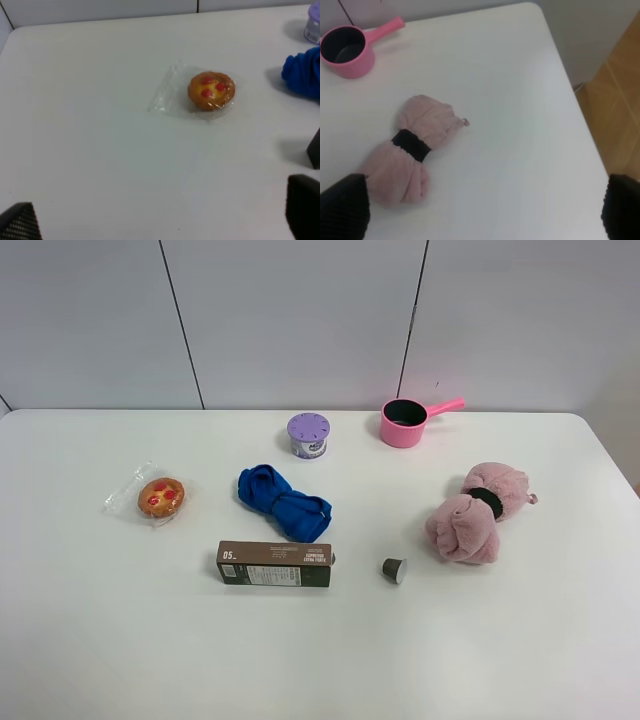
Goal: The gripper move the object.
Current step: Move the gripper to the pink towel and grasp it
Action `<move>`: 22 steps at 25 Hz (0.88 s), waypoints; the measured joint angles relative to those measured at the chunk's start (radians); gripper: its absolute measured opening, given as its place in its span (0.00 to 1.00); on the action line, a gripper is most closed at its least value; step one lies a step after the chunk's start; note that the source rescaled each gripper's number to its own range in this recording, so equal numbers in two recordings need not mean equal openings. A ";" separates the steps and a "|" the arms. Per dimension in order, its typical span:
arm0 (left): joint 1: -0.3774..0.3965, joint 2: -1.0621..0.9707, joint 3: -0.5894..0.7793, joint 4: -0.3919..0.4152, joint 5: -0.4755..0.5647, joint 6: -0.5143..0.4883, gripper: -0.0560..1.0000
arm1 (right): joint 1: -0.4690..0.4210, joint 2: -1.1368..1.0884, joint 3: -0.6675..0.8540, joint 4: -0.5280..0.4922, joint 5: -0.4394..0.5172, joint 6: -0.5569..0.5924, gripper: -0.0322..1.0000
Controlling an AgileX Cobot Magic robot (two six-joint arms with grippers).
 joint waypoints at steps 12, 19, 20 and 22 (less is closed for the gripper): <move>0.000 0.000 0.000 0.000 0.000 0.000 1.00 | 0.000 0.385 -0.008 0.087 -0.002 0.307 0.94; 0.000 0.000 0.000 0.000 0.000 0.000 1.00 | 0.000 0.496 -0.012 0.144 -0.016 0.382 0.94; 0.000 0.000 0.000 0.000 0.000 0.000 1.00 | 0.000 0.507 -0.012 0.154 -0.026 0.388 0.94; 0.000 0.000 0.000 0.000 0.000 0.000 1.00 | 0.000 0.528 -0.012 0.167 -0.049 0.401 0.94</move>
